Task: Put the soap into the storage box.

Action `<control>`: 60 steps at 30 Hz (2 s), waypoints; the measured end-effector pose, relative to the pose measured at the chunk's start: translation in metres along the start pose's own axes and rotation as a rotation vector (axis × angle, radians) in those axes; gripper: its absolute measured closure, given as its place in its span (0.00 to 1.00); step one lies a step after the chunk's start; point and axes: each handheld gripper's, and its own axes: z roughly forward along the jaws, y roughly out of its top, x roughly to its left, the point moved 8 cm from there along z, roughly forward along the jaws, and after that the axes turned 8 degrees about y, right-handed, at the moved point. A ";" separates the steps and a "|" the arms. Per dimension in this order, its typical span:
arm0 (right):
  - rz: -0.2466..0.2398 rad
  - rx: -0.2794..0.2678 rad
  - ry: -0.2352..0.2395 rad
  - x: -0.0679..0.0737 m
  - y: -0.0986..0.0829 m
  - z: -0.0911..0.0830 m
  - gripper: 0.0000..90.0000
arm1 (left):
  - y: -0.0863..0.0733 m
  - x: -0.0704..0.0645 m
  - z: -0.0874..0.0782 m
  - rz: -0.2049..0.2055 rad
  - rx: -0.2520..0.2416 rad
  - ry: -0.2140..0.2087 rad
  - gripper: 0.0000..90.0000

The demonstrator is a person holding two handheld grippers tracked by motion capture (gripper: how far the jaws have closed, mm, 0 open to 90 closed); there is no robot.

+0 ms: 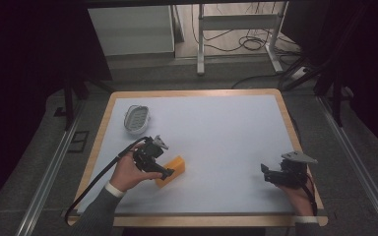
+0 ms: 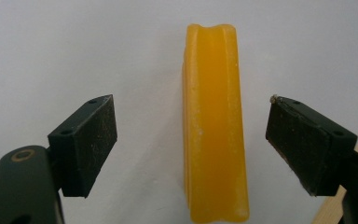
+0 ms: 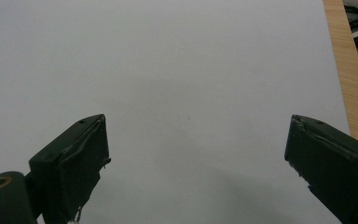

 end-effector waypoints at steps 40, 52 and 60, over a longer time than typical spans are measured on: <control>-0.005 0.016 -0.015 -0.002 -0.003 0.002 0.07 | -0.008 -0.013 0.036 0.001 0.109 -0.043 0.67; 0.004 0.013 -0.023 -0.005 -0.003 0.000 0.07 | -0.006 -0.008 0.030 -0.011 0.092 -0.071 0.68; 0.005 0.013 -0.024 -0.005 -0.003 -0.001 0.07 | -0.003 0.006 0.019 -0.039 0.067 -0.076 0.68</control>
